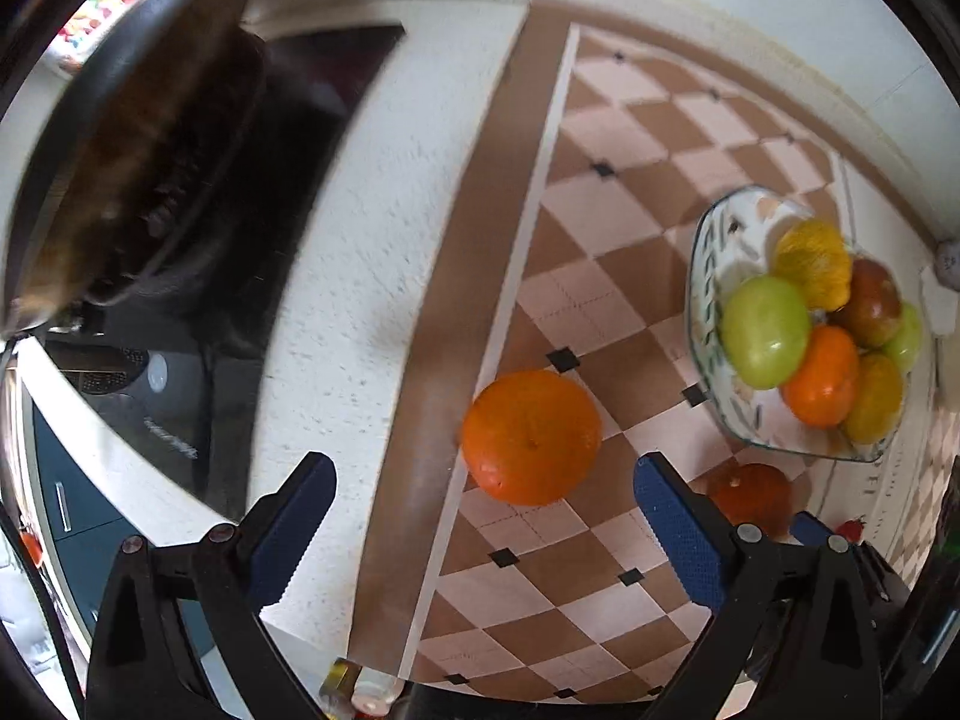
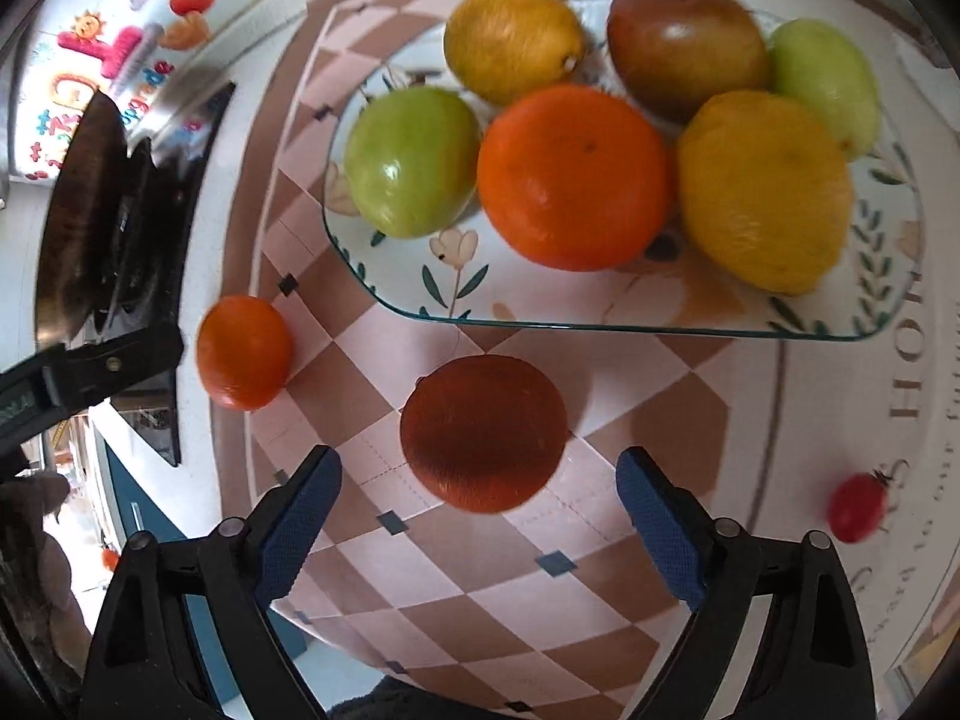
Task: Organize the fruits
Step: 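Grasp the orange with left tool while right tool grasps the dark red fruit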
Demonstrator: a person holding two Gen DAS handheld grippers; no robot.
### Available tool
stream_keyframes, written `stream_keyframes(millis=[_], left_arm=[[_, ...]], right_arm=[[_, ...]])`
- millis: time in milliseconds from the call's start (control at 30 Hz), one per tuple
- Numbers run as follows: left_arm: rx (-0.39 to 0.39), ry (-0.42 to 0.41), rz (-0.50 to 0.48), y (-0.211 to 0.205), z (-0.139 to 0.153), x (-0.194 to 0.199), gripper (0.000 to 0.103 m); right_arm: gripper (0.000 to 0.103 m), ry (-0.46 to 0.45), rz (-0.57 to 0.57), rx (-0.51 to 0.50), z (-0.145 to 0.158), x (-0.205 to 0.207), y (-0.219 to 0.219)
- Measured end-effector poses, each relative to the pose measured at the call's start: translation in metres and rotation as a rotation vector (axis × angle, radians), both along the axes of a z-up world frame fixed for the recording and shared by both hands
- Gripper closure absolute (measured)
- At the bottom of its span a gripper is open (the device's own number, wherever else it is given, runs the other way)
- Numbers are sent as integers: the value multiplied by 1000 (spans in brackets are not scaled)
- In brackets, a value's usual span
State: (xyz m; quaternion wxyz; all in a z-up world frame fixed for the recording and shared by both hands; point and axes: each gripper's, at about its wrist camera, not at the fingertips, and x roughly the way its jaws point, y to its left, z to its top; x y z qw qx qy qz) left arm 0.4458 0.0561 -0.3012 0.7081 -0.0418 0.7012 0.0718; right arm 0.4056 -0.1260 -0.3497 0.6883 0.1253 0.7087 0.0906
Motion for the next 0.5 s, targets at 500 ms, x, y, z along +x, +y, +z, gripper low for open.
stream_keyframes(millis=[500], left_arm=[[-53,22,-21,-12,-46,2,40]], right_arm=[[43,22,82,-23,3,-22,-21]])
